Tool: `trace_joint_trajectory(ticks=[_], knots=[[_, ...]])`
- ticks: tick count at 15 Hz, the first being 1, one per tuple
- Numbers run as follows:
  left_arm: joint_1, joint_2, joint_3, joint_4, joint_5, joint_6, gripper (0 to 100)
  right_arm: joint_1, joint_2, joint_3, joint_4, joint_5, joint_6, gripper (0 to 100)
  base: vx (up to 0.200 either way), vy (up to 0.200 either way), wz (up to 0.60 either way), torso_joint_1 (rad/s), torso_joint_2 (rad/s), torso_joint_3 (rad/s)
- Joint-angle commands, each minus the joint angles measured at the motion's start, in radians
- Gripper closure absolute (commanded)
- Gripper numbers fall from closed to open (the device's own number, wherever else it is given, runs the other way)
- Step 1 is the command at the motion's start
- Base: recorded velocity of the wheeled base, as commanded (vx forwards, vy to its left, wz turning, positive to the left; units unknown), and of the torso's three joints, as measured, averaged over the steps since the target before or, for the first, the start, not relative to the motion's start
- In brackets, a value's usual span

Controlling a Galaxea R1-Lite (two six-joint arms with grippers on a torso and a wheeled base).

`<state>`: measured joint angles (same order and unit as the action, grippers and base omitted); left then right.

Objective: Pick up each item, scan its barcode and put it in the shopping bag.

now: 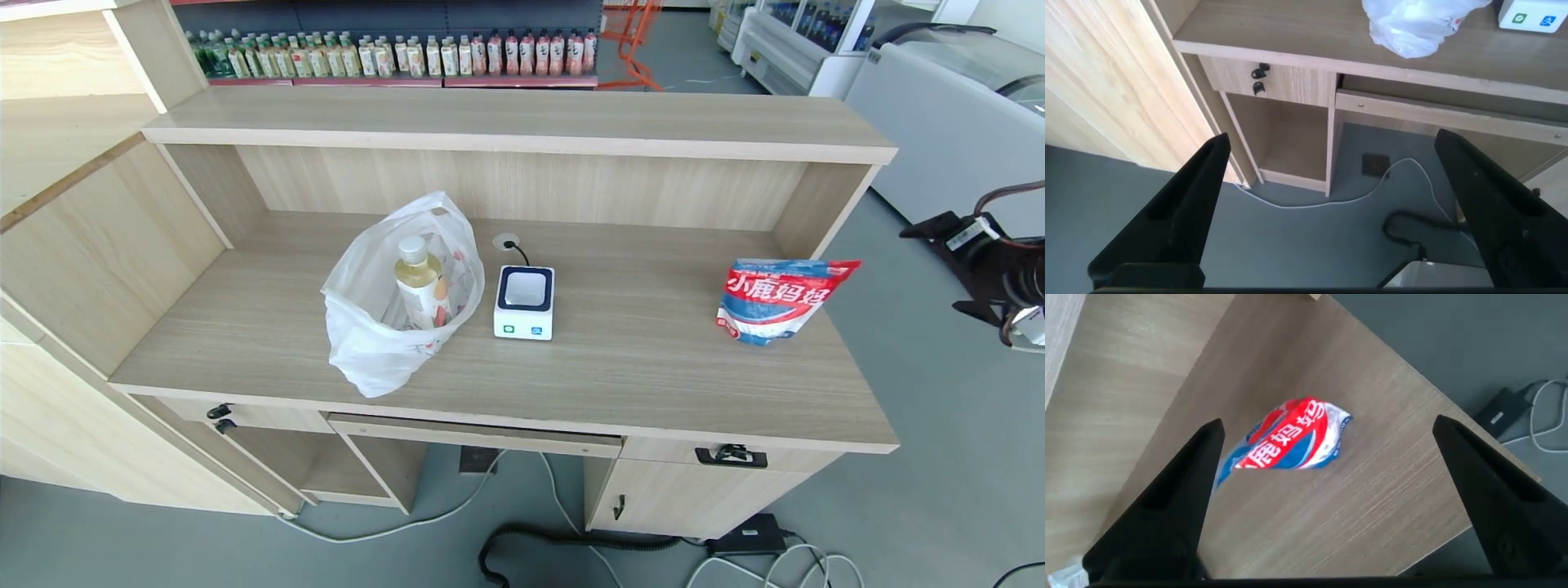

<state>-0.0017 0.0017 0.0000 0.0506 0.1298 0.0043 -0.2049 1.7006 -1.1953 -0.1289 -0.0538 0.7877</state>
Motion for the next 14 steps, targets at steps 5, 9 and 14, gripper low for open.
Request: trace_joint_trajectory(ticks=[5,9,14], knots=[[0.0,0.0,0.0,0.0,0.001,0.0,0,0.05,0.206,-0.095,-0.008,-0.043,0.079,0,0.0,0.0,0.0,0.0,0.0,0.0],[0.0,0.0,0.0,0.0,0.001,0.0,0,0.102,0.301,-0.187,-0.006,-0.095,0.09,0,0.0,0.0,0.0,0.0,0.0,0.0],[0.0,0.0,0.0,0.0,0.001,0.0,0,0.15,0.413,-0.233,-0.009,-0.138,0.028,0,0.0,0.0,0.0,0.0,0.0,0.0]])
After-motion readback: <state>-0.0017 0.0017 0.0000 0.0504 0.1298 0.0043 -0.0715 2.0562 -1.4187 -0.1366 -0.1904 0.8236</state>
